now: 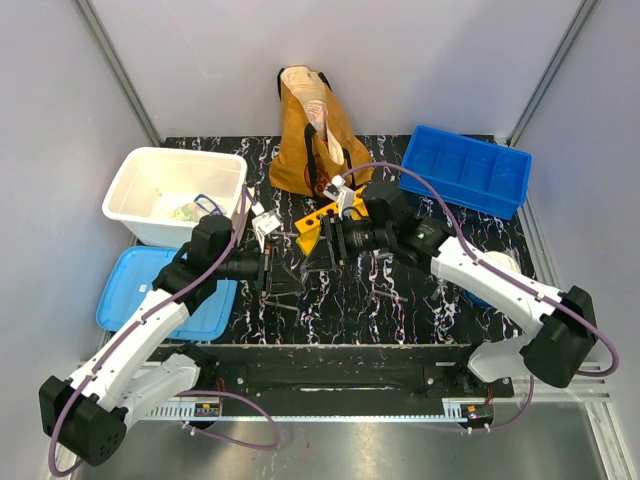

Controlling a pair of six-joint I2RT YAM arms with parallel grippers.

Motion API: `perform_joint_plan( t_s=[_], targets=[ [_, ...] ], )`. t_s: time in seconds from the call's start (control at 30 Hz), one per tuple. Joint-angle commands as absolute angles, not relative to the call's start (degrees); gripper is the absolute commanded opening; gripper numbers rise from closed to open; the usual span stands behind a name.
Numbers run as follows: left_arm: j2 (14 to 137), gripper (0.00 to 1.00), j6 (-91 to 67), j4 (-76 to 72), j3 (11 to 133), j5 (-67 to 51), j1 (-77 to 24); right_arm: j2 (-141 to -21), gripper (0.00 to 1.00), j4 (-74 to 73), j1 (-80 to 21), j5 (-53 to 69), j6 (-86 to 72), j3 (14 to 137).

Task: Organize the chemistry lab equipment

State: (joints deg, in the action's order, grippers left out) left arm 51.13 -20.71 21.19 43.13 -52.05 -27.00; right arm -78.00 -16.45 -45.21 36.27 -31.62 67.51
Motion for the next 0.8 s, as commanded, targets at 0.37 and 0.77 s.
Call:
perform_joint_plan(
  t_s=[0.37, 0.77],
  targets=[
    [51.42, 0.05, -18.11, 20.30, 45.00, -51.42, -27.51, -79.54, 0.30, -15.12, -45.09, 37.53, -30.68, 69.96],
    [52.30, 0.72, -16.52, 24.52, 46.49, -46.50, -27.51, -76.47, 0.21, -12.04, -45.00, 21.90, -27.78, 69.61]
  ],
)
